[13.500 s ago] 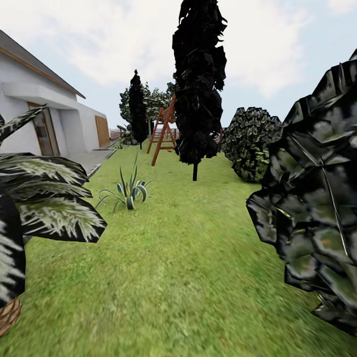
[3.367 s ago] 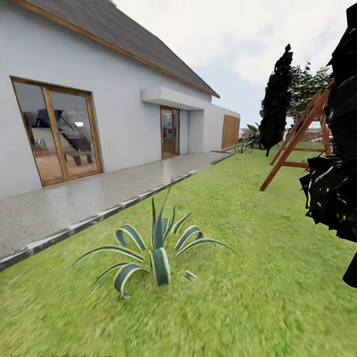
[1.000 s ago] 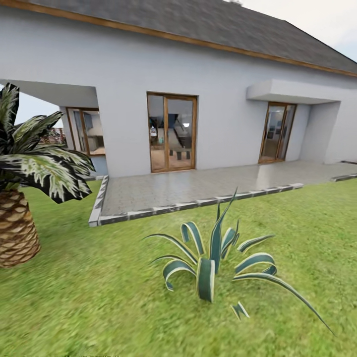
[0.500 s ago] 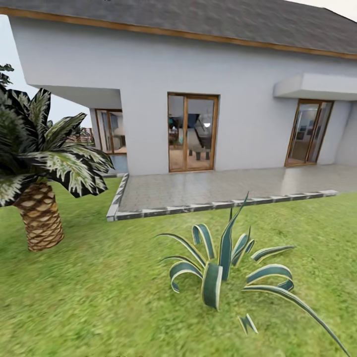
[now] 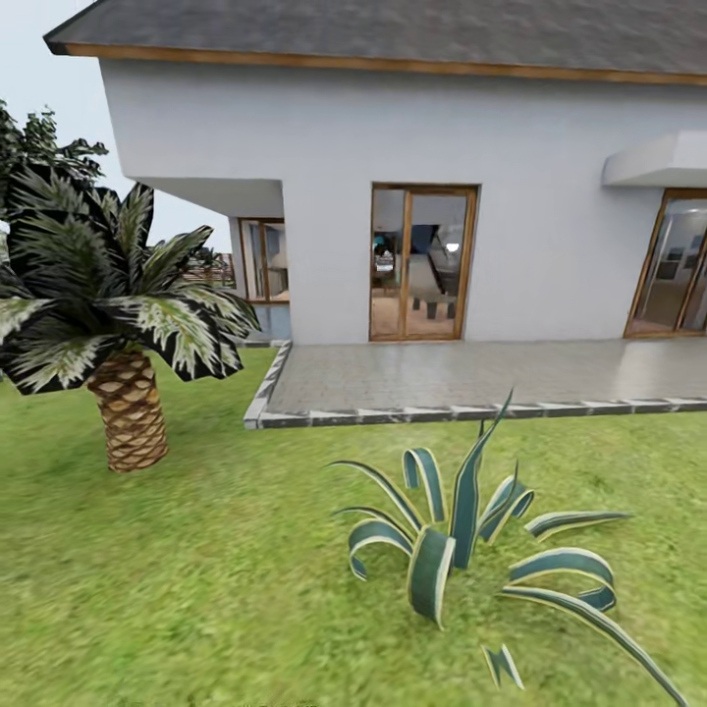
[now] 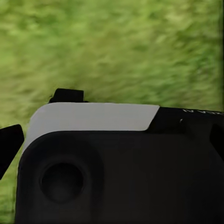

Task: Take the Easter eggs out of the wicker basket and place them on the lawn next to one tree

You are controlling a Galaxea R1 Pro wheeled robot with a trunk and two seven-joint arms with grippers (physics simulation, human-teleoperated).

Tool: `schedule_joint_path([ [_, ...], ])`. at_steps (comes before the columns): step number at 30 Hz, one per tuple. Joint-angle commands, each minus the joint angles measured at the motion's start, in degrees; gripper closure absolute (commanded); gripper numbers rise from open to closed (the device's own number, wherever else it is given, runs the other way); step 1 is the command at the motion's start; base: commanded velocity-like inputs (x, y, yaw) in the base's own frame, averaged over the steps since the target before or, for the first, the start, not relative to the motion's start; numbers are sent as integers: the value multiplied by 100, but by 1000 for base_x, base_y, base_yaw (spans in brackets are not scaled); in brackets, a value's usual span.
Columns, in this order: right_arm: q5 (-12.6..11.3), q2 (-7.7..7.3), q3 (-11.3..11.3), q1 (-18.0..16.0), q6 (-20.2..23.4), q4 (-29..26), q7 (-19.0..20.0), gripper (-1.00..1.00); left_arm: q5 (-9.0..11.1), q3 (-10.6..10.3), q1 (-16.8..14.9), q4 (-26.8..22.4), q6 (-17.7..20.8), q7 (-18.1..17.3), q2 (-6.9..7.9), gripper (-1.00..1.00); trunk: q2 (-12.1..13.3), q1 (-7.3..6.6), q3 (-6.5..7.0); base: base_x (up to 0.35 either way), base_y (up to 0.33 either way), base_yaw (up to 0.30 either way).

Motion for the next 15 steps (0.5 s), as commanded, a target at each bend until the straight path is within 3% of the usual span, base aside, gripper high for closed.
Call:
schedule_joint_path([
  [1,0,0,1,-3,-16,5,0,-100,57,12,2,-8,6,-21,0,-100,-3,0,-5,0,-295,278],
  [15,-2,0,1,-3,-20,5,3,-100,57,12,2,-8,4,-21,2,-100,-3,0,-5,0,-295,275],
])
